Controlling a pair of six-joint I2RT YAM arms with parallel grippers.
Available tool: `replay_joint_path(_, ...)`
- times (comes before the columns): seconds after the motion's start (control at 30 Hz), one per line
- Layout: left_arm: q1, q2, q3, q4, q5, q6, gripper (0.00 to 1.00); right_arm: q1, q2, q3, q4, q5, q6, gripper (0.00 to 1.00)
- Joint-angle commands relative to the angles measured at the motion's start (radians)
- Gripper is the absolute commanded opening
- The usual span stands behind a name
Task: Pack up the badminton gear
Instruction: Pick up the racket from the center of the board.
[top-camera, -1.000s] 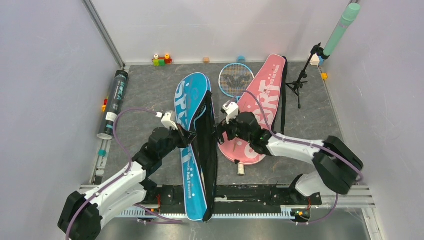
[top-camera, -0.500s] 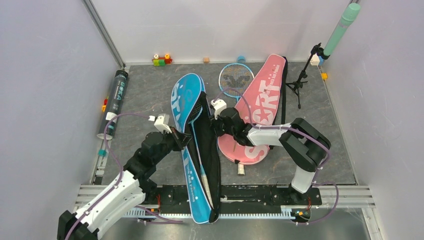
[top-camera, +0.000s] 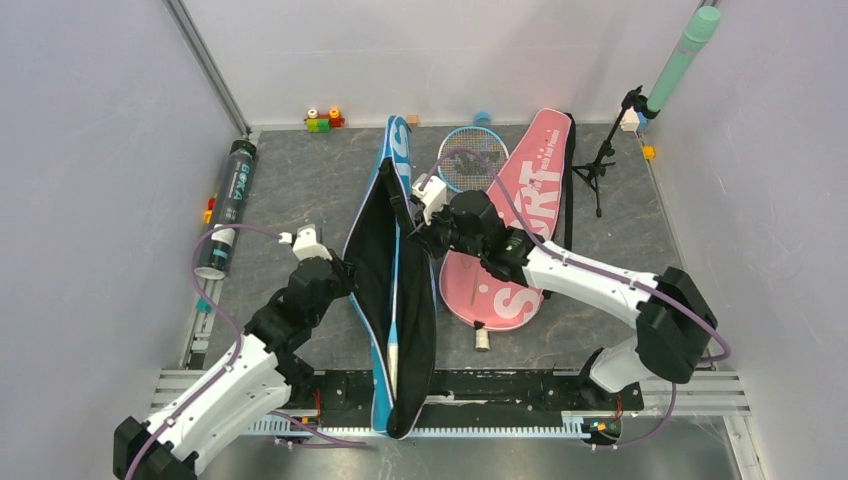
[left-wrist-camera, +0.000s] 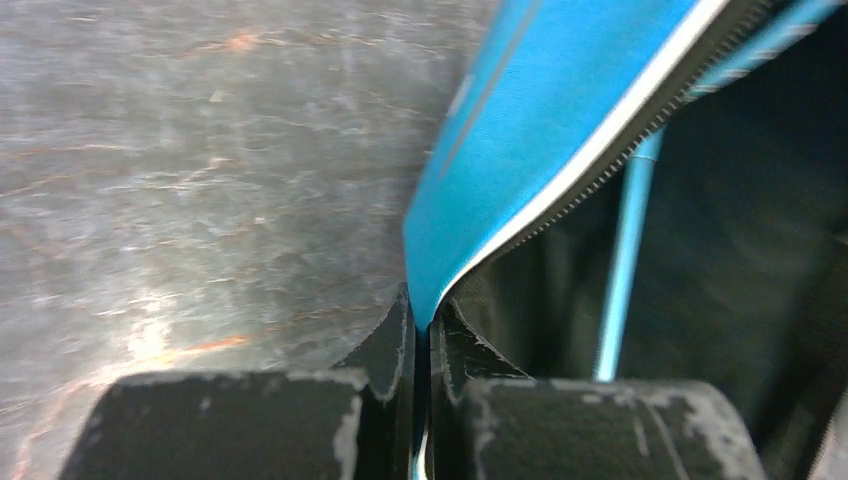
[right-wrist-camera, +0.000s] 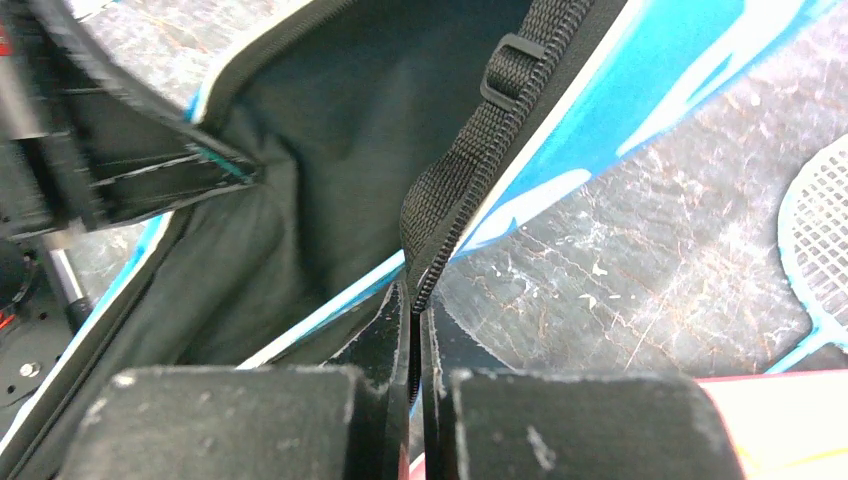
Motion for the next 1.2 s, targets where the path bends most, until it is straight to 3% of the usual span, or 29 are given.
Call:
replay_joint_path(0.0, 0.006, 0.082, 0.092, -0.082, -0.268, -0.014, 0.02, 0.036, -0.051, 0.077, -0.072, -0.004, -0.075, 0.00)
replay_joint_path(0.1, 0.006, 0.149, 0.136, -0.112, -0.293, -0.001, 0.02, 0.034, 0.025, 0.128, -0.096, 0.017, -0.092, 0.00)
replay_joint_path(0.3, 0.006, 0.169, 0.104, -0.014, -0.138, 0.036, 0.02, -0.016, 0.174, 0.210, -0.117, -0.036, -0.090, 0.03)
replay_joint_path(0.53, 0.006, 0.086, 0.067, 0.080, -0.051, 0.091, 0.02, -0.089, 0.175, 0.180, -0.024, -0.148, -0.071, 0.29)
replay_joint_path(0.63, 0.006, 0.051, 0.068, 0.078, -0.044, 0.097, 0.02, -0.129, 0.181, 0.153, 0.032, -0.207, -0.077, 0.64)
replay_joint_path(0.77, 0.006, 0.013, 0.066, 0.069, -0.051, 0.109, 0.02, -0.225, 0.230, 0.149, 0.007, -0.203, -0.014, 0.77)
replay_joint_path(0.83, 0.006, 0.007, 0.061, 0.075, -0.051, 0.114, 0.02, -0.259, 0.266, 0.161, -0.003, -0.109, -0.024, 0.79)
replay_joint_path(0.97, 0.006, 0.020, 0.060, 0.092, -0.050, 0.133, 0.02, -0.271, 0.409, 0.356, -0.215, 0.210, -0.092, 0.83)
replay_joint_path(1.17, 0.006, 0.043, 0.058, 0.106, -0.059, 0.151, 0.02, -0.286, 0.593, 0.518, -0.352, 0.382, -0.101, 0.83)
